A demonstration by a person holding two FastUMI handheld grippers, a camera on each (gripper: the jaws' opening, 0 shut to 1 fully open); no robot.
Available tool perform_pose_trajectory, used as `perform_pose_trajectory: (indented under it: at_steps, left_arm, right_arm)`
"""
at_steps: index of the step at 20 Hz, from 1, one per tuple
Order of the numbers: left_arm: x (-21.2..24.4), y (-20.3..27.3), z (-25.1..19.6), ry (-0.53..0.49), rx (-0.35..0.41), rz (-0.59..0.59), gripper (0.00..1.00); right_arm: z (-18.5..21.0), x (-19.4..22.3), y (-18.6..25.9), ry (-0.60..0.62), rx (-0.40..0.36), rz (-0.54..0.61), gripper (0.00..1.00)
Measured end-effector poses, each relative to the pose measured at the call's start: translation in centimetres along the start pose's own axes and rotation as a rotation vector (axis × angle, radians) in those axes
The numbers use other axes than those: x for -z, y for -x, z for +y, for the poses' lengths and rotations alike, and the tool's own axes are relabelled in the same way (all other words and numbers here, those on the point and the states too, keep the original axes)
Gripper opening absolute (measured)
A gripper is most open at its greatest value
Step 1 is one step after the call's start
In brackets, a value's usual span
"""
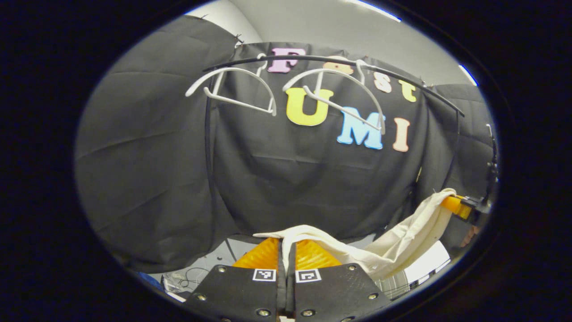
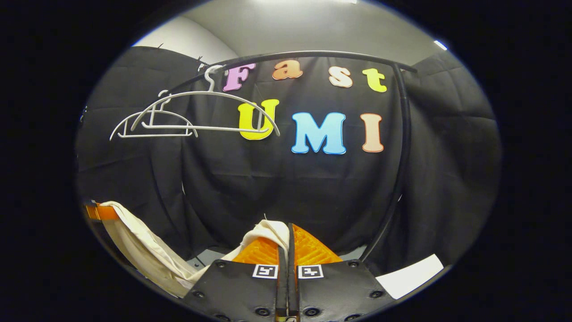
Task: Grasp the clothes on the hanger with both hands and then place them into the laundry hamper below.
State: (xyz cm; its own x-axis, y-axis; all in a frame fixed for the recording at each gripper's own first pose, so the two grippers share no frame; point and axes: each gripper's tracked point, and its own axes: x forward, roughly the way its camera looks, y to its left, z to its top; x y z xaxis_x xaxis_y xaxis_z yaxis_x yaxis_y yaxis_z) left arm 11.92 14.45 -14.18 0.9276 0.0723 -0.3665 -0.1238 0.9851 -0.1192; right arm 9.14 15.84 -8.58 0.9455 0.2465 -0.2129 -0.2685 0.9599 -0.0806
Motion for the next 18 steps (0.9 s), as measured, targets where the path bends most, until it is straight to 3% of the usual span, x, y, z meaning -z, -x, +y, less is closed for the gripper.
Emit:
perform_pose_trajectory:
  at_steps: [7, 12, 18]
  left_arm:
    - [3.8, 0.5, -0.4, -0.036, 0.060, 0.106, 0.00]
    - [6.7, 0.0, -0.2, -0.073, 0.084, 0.172, 0.01]
    - [10.3, -3.0, -0.5, -0.106, 0.110, 0.257, 0.01]
  right_arm:
    - [2.9, 4.1, 2.2, -0.104, -0.037, 0.132, 0.02]
    - [3.3, 7.8, 3.6, -0.143, -0.021, 0.216, 0.03]
    - [4.6, 11.0, 2.0, -0.190, -0.032, 0.300, 0.02]
